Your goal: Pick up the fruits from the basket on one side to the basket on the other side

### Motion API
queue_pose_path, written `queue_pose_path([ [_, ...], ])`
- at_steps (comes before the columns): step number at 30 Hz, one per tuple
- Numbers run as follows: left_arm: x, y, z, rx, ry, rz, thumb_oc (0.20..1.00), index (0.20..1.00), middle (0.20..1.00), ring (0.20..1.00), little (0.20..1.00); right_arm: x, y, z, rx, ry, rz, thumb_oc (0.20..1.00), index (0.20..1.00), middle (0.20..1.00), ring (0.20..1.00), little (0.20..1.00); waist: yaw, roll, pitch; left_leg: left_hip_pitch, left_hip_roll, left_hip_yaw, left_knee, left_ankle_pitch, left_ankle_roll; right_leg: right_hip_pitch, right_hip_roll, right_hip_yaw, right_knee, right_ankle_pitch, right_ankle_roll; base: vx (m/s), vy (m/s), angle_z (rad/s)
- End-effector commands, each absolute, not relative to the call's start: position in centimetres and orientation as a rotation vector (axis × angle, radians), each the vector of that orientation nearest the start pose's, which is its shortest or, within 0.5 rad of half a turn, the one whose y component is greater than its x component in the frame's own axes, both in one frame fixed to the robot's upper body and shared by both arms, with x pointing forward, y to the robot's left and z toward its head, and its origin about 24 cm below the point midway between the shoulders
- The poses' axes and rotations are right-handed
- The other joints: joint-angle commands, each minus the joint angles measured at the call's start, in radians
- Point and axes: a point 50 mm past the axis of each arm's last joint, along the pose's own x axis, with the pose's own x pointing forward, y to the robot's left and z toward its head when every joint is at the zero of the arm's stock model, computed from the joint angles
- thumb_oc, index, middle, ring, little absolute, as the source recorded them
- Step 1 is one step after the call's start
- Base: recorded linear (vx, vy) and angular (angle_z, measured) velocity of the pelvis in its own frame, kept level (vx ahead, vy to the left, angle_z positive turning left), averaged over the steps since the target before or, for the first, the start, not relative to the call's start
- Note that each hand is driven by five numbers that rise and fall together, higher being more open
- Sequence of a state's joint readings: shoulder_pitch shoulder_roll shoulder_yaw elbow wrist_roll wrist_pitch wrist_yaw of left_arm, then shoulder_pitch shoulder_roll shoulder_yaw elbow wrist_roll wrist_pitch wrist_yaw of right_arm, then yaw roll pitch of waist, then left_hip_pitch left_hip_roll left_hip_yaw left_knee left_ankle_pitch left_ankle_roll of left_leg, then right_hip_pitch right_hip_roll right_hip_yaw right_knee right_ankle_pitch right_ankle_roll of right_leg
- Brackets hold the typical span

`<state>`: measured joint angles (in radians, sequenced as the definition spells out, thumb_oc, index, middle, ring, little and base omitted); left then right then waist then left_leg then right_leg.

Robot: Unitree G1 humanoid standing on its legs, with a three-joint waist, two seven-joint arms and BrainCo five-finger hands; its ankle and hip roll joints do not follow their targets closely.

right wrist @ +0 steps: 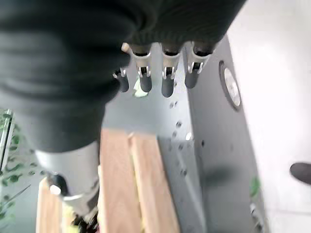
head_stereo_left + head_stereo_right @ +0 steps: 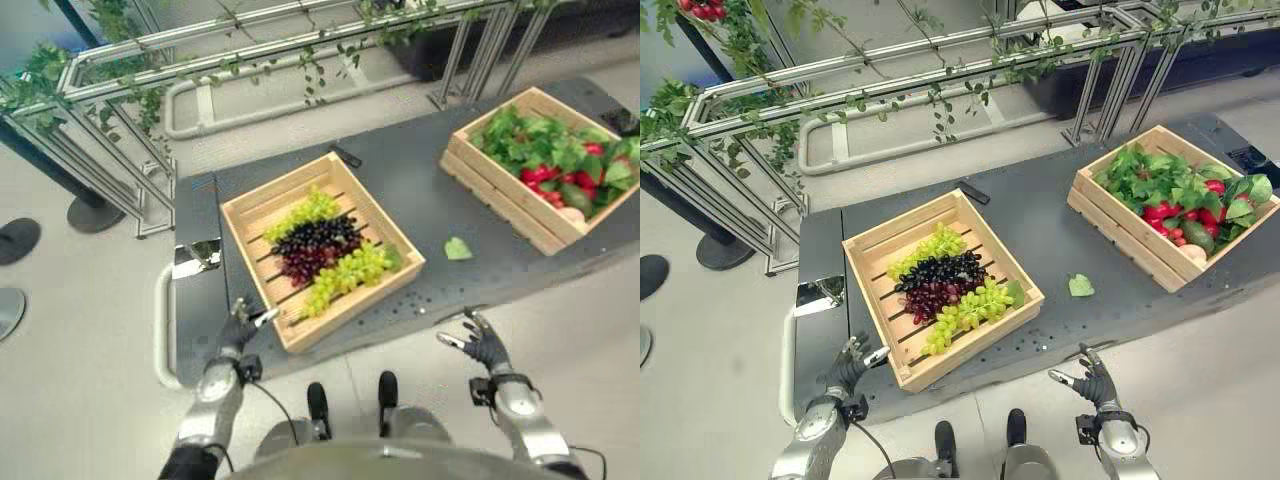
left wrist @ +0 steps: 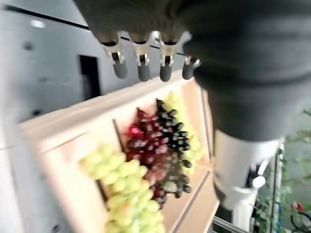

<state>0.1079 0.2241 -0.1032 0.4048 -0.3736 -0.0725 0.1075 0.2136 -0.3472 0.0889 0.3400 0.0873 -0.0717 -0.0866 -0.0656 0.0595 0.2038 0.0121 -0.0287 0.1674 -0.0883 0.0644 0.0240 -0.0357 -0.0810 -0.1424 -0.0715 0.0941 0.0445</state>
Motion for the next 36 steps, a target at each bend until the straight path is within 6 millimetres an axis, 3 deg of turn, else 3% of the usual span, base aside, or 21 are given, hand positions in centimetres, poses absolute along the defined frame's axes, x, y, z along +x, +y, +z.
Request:
queue_pose_path([
  [1,20.4,21.4,-4.9,-0.046,0.383,0.156,1.000,1.000,1.000,1.000,1.000,19.2,-22.3,-3.6,-0.306,0.343,-0.017,1.000,1.000,1.000,1.000,1.000,0.020,-0.059,-0.033,0.000,0.004,-0.015,0.001,-0.069,-0.049,0.002,-0.075,0.033,0.070,-0.070,0.119,-0.42,-0.137,0.37],
  [8,20.2,22.0,-4.7,0.052,0.389,0.162,1.000,1.000,1.000,1.000,1.000,19.4,-21.8,-2.6,-0.382,0.305,0.059,1.000,1.000,1.000,1.000,1.000,0.025,-0.074,-0.038,0.006,0.002,-0.001,0.001,-0.080,-0.044,0.010,-0.083,0.033,0.043,-0.056,0.129,0.01,0.011,0.00],
  [14,20.8,23.1,-3.7,0.207,0.364,0.141,1.000,1.000,1.000,1.000,1.000,20.0,-21.7,-0.5,-0.435,0.221,0.107,1.000,1.000,1.000,1.000,1.000,0.024,-0.084,-0.041,-0.003,0.003,-0.001,0.001,-0.083,-0.045,0.008,-0.086,0.032,0.026,-0.049,0.134,0.02,-0.005,-0.06],
  [18,22.3,24.8,-1.4,0.383,0.289,0.167,1.000,1.000,1.000,1.000,1.000,20.6,-21.3,0.9,-0.445,0.163,0.141,1.000,1.000,1.000,1.000,1.000,0.020,-0.085,-0.035,-0.013,0.005,0.002,0.001,-0.083,-0.048,-0.001,-0.086,0.034,0.016,-0.041,0.135,-0.01,-0.005,-0.07],
  [21,24.7,26.1,1.9,0.557,0.176,0.182,1.000,1.000,1.000,1.000,1.000,20.8,-21.3,1.2,-0.436,0.155,0.150,1.000,1.000,1.000,1.000,1.000,0.013,-0.082,-0.023,-0.035,0.007,0.007,0.001,-0.076,-0.053,-0.022,-0.085,0.038,0.006,-0.029,0.136,-0.05,-0.010,-0.06],
  [22,24.7,26.1,2.0,0.558,0.175,0.182,1.000,1.000,1.000,1.000,1.000,20.8,-21.2,1.2,-0.436,0.154,0.150,1.000,1.000,1.000,1.000,1.000,0.013,-0.083,-0.023,-0.036,0.007,0.007,0.001,-0.076,-0.053,-0.022,-0.085,0.038,0.006,-0.029,0.135,-0.05,-0.010,-0.05],
  [23,26.3,26.4,4.0,0.662,0.108,0.196,1.000,1.000,1.000,1.000,1.000,21.0,-21.0,1.3,-0.439,0.150,0.164,1.000,1.000,1.000,1.000,1.000,0.007,-0.080,-0.014,-0.046,0.008,0.009,0.001,-0.073,-0.056,-0.033,-0.084,0.041,0.004,-0.023,0.137,-0.04,-0.012,-0.02],
  [26,28.8,26.2,6.4,0.790,0.035,0.183,1.000,1.000,1.000,1.000,1.000,20.9,-20.6,1.3,-0.432,0.151,0.189,1.000,1.000,1.000,1.000,1.000,-0.007,-0.074,0.000,-0.063,0.009,0.015,0.001,-0.067,-0.060,-0.053,-0.084,0.049,0.002,-0.016,0.138,-0.07,-0.005,-0.06],
  [32,33.5,25.0,9.9,1.032,-0.030,0.141,1.000,1.000,1.000,1.000,1.000,21.0,-20.1,1.5,-0.443,0.134,0.240,1.000,1.000,1.000,1.000,1.000,-0.049,-0.057,0.033,-0.101,0.005,0.034,0.001,-0.054,-0.064,-0.108,-0.087,0.070,0.004,0.006,0.144,-0.07,0.012,-0.07],
  [36,35.1,24.5,10.8,1.138,-0.027,0.123,1.000,1.000,1.000,1.000,1.000,20.8,-19.8,1.6,-0.440,0.121,0.256,1.000,1.000,1.000,1.000,1.000,-0.067,-0.052,0.045,-0.117,0.005,0.052,0.001,-0.049,-0.064,-0.136,-0.089,0.088,0.005,0.017,0.147,-0.03,0.012,-0.18],
])
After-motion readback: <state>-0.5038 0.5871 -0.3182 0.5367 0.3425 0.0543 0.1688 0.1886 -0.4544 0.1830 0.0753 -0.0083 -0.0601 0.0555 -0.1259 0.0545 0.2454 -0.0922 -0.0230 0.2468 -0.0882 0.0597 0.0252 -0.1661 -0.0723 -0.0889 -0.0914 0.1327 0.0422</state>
